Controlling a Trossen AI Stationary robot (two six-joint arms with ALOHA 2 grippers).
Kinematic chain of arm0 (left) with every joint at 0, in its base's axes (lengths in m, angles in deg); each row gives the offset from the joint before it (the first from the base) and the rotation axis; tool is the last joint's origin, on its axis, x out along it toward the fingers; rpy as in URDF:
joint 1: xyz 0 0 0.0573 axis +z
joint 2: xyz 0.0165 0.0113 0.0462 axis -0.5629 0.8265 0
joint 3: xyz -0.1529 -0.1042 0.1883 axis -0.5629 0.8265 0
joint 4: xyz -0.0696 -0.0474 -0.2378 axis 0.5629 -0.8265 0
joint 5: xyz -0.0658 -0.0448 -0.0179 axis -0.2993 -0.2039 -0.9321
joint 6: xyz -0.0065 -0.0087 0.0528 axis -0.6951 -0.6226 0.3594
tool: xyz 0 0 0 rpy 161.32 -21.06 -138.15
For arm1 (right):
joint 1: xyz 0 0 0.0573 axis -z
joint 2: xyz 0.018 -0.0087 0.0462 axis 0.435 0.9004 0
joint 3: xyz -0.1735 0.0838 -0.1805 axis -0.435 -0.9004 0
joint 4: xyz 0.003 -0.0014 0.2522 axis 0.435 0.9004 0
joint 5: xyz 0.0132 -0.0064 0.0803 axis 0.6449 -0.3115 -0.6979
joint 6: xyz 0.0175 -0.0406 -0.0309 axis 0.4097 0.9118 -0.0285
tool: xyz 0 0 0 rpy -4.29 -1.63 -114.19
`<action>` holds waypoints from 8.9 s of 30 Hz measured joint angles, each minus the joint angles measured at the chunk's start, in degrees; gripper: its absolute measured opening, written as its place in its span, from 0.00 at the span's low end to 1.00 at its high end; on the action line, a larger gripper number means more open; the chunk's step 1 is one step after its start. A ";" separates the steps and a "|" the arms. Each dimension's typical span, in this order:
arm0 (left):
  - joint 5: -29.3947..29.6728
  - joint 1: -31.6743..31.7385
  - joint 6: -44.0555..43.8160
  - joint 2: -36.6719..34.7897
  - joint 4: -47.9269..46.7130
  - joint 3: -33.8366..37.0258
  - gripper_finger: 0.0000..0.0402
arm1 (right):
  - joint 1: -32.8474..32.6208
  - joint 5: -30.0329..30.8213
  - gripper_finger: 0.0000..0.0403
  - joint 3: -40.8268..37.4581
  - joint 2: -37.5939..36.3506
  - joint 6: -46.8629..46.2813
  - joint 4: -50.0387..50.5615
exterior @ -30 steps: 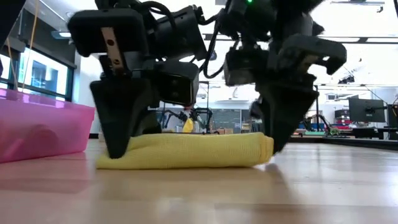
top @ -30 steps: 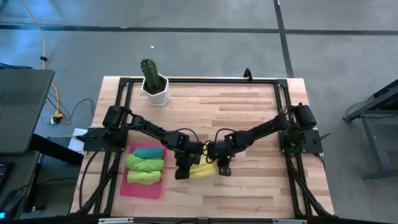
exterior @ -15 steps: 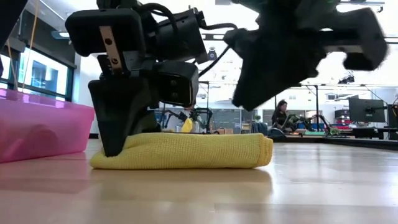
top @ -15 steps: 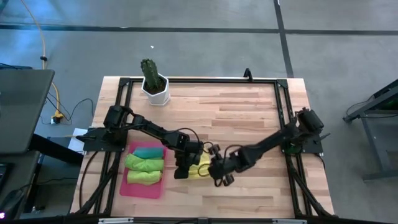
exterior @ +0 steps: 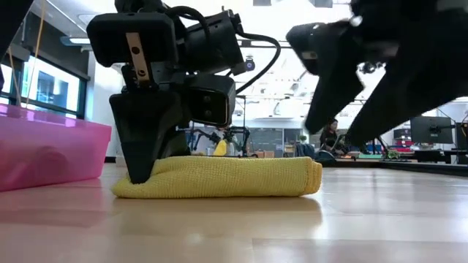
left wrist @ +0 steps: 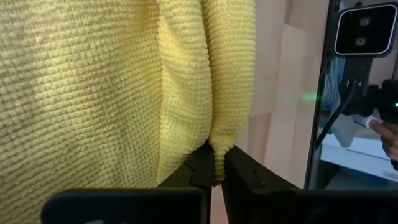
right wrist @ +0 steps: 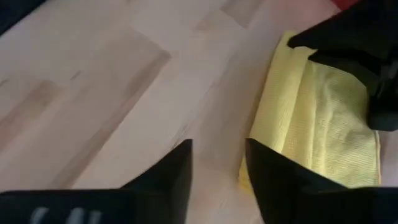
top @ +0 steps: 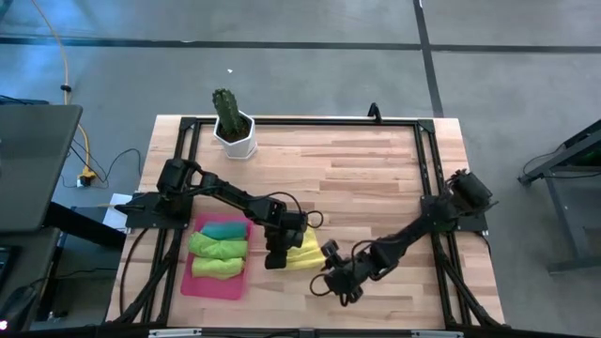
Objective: Roll microfiber towels into tight, uniform cylinder then place into a basket
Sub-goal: Roll the yellow towel
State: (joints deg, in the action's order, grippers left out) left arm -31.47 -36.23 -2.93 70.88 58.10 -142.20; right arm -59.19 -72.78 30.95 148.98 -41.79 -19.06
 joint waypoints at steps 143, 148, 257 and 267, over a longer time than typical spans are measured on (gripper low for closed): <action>13.00 -2.18 17.19 -5.60 -15.92 -6.77 0.22 | 15.49 -35.83 0.00 -0.61 5.04 -45.67 -1.89; 21.03 -4.24 17.18 -7.86 -16.20 -7.04 0.26 | 16.67 -35.67 0.00 -0.59 5.04 -48.47 -1.22; 48.21 -9.29 12.02 -5.65 27.59 9.93 0.45 | 28.58 -36.10 0.00 -0.45 -1.38 -36.26 18.01; 48.27 -9.25 -1.61 -5.35 27.68 9.92 0.28 | 26.70 -27.80 0.01 -0.45 -1.36 -34.63 17.41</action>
State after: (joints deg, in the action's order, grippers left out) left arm 16.80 -45.48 -4.55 65.52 85.77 -132.28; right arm -32.49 -100.58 30.49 147.62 -76.42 -1.65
